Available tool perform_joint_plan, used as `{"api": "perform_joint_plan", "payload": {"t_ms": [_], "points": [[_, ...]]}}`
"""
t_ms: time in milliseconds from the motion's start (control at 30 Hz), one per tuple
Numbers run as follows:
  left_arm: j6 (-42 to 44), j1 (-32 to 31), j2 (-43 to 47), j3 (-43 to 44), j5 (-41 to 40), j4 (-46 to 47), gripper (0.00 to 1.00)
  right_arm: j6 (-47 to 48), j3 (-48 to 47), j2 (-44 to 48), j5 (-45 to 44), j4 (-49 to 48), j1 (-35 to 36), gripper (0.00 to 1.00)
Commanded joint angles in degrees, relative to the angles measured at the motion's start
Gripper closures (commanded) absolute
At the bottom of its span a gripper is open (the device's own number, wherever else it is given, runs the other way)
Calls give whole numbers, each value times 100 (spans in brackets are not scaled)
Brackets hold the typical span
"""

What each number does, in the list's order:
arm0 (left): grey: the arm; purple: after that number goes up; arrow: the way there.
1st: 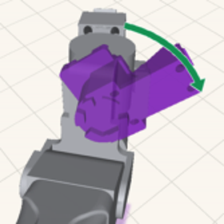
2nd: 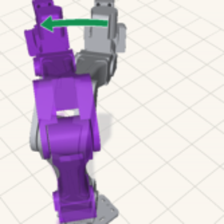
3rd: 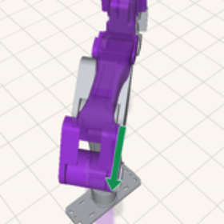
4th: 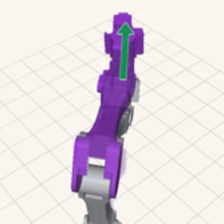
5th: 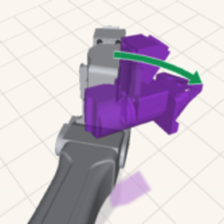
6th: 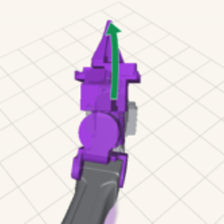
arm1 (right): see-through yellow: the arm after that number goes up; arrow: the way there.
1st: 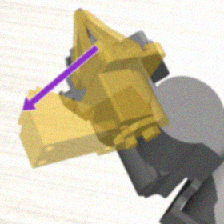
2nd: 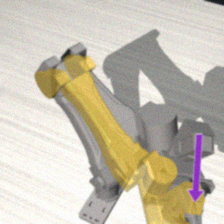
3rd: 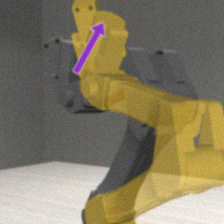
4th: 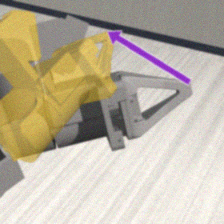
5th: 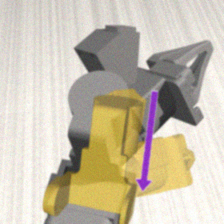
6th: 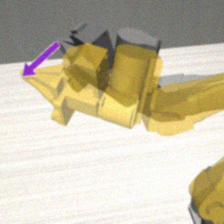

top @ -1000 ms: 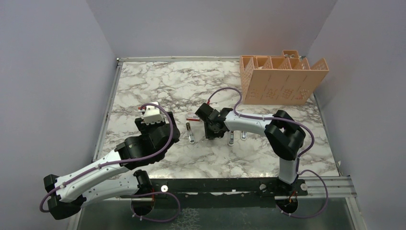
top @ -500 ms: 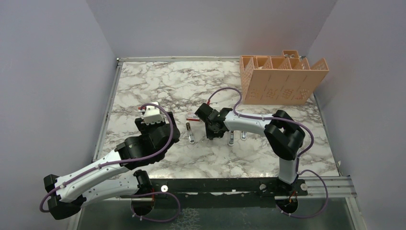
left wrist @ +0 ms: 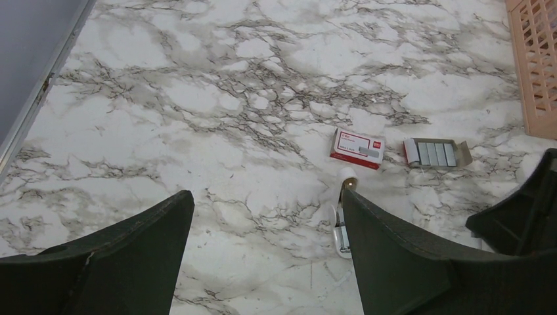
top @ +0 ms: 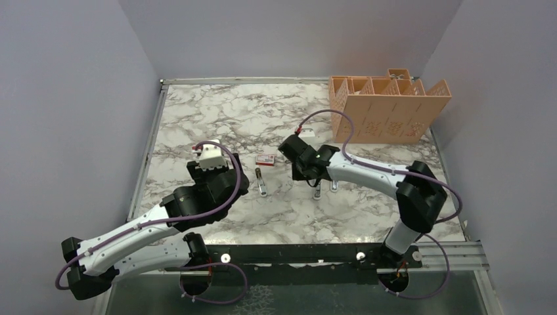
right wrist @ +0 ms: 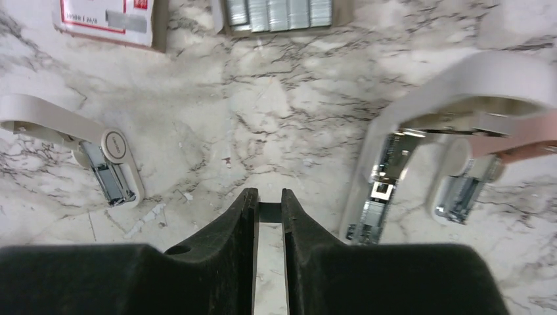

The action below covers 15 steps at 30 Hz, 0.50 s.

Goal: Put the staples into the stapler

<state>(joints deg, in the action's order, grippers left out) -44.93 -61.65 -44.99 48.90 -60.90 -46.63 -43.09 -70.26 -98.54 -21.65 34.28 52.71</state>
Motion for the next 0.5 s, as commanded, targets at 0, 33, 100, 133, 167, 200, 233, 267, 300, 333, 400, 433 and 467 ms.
{"api": "perform_joint_plan", "payload": {"t_ms": [0,33,100,133,167,200,233,267,300,333,400,433,467], "points": [[11,-38,-64,-48,4,47,16,-94,451,655,-561,265,-291,78],[22,-40,-84,-48,8,54,16,-94,577,804,-566,271,-382,78],[56,-40,-112,-48,36,95,16,-86,865,1110,-592,261,-595,78],[99,-40,-139,-52,54,128,16,-73,1002,1256,-602,251,-702,77],[136,-40,-153,-58,77,175,16,-38,1149,1405,-603,223,-819,76],[181,-40,-177,-76,109,245,16,0,1282,1552,-581,145,-942,76],[255,-40,-195,-104,158,341,16,55,1428,1674,-529,78,-1060,75],[329,-40,-221,-139,216,451,16,117,1556,1787,-468,-10,-1177,75],[420,-40,-244,-177,288,576,16,166,1674,1870,-436,-100,-1267,75],[520,-40,-276,-228,376,710,16,179,1784,1940,-429,-165,-1335,75],[706,-34,-369,-290,603,983,16,272,1984,2038,-408,-365,-1421,75],[765,-25,-436,-308,678,1075,16,294,2075,2086,-424,-473,-1443,75],[820,-4,-503,-313,764,1158,16,339,2192,2123,-393,-603,-1470,75]]}}
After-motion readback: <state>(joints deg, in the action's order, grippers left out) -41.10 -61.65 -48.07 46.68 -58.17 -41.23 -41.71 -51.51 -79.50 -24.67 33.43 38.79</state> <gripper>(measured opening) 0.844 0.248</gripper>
